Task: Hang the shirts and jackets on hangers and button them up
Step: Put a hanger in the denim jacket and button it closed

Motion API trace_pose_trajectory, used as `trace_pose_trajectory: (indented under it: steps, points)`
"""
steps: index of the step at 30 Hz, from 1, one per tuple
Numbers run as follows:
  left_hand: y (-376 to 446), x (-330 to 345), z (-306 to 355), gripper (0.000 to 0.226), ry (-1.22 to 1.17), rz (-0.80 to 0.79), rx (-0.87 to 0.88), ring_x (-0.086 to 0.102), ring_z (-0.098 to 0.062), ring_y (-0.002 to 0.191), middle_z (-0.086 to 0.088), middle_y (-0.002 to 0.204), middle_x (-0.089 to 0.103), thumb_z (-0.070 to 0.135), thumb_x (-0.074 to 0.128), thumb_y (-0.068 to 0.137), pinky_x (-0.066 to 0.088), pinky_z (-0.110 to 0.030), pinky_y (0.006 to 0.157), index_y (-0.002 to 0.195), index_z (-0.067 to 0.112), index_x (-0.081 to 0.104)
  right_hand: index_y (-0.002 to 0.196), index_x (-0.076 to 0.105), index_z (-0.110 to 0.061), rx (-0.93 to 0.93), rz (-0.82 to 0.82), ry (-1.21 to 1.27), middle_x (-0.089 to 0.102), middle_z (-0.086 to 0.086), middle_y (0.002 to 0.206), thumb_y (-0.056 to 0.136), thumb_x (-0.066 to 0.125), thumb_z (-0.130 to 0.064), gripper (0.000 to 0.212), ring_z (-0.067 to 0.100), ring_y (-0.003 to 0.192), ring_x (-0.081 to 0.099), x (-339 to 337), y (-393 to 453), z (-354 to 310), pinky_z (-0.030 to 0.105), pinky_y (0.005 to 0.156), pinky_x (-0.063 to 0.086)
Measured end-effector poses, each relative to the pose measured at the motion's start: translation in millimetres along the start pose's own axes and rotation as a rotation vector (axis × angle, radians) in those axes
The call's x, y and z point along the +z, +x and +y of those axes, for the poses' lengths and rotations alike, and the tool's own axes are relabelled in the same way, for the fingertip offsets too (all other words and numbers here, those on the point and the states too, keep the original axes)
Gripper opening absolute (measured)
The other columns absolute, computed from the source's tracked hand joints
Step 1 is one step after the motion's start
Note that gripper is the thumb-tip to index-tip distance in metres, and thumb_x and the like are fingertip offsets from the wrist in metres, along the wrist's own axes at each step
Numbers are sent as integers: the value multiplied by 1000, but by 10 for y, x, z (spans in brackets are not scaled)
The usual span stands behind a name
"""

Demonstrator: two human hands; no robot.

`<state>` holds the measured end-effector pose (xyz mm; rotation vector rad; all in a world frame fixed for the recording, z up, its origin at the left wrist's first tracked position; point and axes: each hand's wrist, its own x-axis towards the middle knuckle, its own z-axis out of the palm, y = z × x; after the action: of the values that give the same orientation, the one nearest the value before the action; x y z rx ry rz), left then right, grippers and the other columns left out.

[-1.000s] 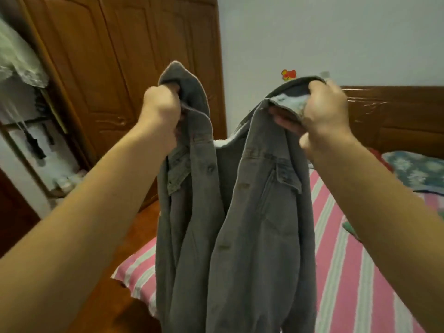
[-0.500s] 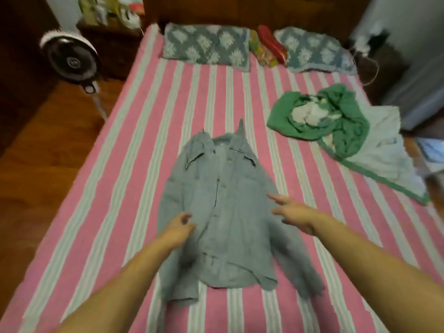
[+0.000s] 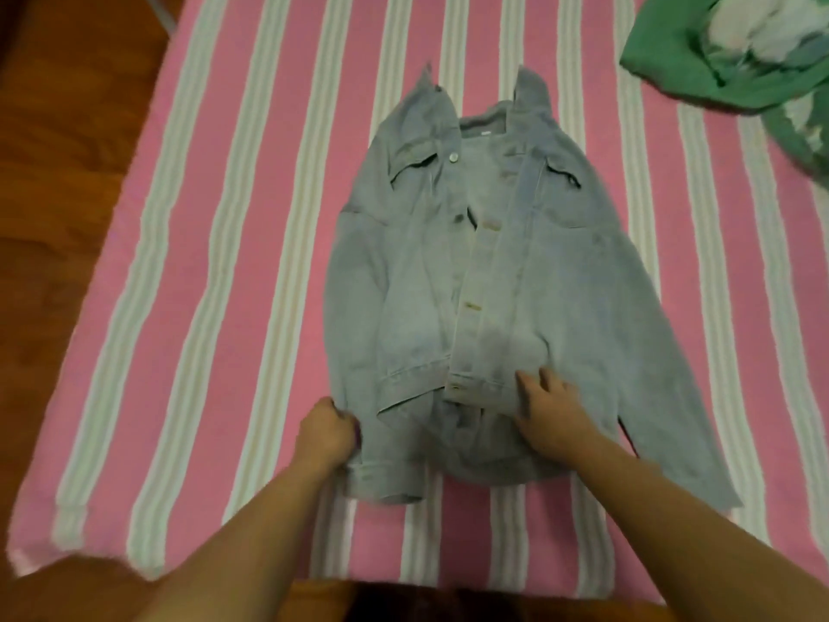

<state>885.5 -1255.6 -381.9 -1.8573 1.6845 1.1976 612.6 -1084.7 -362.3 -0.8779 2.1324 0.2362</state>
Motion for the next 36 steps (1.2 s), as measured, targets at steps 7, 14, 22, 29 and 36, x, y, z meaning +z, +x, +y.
trace_pose_trajectory:
  steps: [7,14,22,29,36]
  points:
    - [538,-2337,-589,25,390,720,-79,58,-54,108,-34,115,59,14,61,92,47,-56,88,111,5,47,159,15,-18,97,-43,-67,10,22,163,95,60,-28,79,42,142,32,24,-64,355,45,114,34]
    - [694,-1402,-75,48,201,367,169,58,-44,112,-29,123,59,26,65,92,49,-48,96,132,4,50,160,17,-17,-69,52,-224,11,22,162,88,69,-47,94,44,140,33,98,-46,341,46,113,36]
    - [-65,740,253,21,-199,91,328,62,-31,85,-5,92,61,12,62,88,50,-42,67,104,16,49,152,32,-8,-40,212,-238,56,20,121,87,68,-21,75,41,104,58,232,10,422,46,85,49]
    - [-604,-490,-358,25,27,524,445,49,-31,64,-4,72,51,-1,61,76,33,-36,55,78,16,43,96,60,-7,-150,356,-133,59,13,84,56,87,0,49,35,72,58,90,-308,784,39,58,48]
    - [-784,-545,-1057,31,830,215,29,60,-30,108,-5,114,57,26,53,93,48,-38,80,124,22,50,122,52,-19,-97,206,-415,55,8,114,90,59,-14,33,28,101,56,228,-634,640,37,83,47]
